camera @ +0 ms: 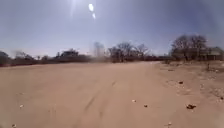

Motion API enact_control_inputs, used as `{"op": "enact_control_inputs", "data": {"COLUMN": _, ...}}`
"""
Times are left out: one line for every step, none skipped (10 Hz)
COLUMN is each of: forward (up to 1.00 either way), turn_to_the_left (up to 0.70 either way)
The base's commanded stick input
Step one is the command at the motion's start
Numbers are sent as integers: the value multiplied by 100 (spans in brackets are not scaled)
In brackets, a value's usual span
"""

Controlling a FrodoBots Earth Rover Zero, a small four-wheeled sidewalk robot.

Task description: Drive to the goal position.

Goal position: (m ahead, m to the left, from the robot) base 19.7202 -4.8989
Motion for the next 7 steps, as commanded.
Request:
{"op": "enact_control_inputs", "data": {"forward": 100, "turn_to_the_left": -27}}
{"op": "enact_control_inputs", "data": {"forward": 100, "turn_to_the_left": -26}}
{"op": "enact_control_inputs", "data": {"forward": 100, "turn_to_the_left": -23}}
{"op": "enact_control_inputs", "data": {"forward": 100, "turn_to_the_left": -19}}
{"op": "enact_control_inputs", "data": {"forward": 100, "turn_to_the_left": -16}}
{"op": "enact_control_inputs", "data": {"forward": 100, "turn_to_the_left": -12}}
{"op": "enact_control_inputs", "data": {"forward": 100, "turn_to_the_left": -9}}
